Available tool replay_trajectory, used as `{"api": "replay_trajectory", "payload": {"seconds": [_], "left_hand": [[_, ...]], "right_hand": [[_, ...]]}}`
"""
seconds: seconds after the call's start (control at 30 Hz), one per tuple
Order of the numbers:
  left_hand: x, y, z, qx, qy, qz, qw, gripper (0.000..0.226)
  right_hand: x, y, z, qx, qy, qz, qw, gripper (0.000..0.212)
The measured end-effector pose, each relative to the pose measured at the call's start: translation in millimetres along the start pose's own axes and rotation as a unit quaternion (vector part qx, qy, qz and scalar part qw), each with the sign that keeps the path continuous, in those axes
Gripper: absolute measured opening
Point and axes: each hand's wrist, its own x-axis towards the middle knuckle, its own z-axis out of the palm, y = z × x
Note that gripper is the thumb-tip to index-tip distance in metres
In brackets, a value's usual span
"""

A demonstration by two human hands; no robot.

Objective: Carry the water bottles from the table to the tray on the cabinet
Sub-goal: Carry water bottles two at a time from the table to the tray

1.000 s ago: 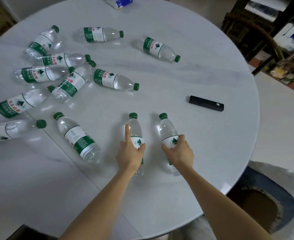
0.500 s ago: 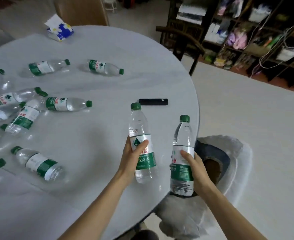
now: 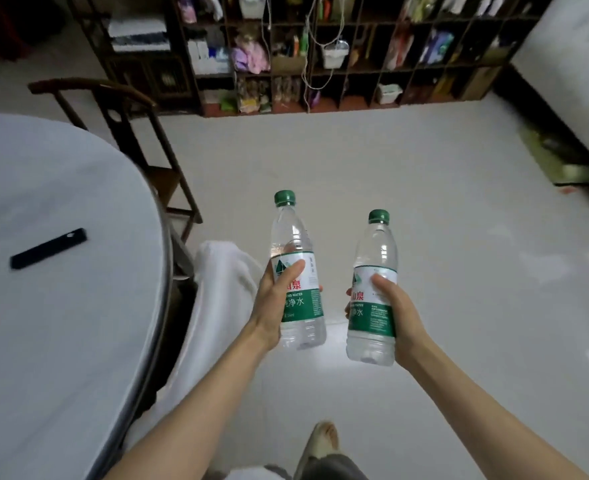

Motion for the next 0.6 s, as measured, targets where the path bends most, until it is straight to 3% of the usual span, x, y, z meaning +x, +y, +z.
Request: {"api": "replay_trajectory", "payload": {"seconds": [0.23, 0.5, 0.6], "left_hand": [[73.6, -15.3, 152.9, 0.086, -0.069, -0.023, 0.994, 0.029], [201.0, 0.9, 255.6, 0.154, -0.131, -0.027, 0.979, 0.037], [265.7, 15.7, 293.7, 0.173, -0.149, -0.019, 0.973, 0.036]], "right_hand": [[23.6, -88.4, -124.6, 0.022, 0.076, -0.064, 0.995, 0.050], [118.0, -171.4, -203.3, 0.048, 0.143, -0.122, 0.981, 0.050], [170.5, -213.2, -226.7, 0.044, 0.165, -0.135, 0.976, 0.060]]}}
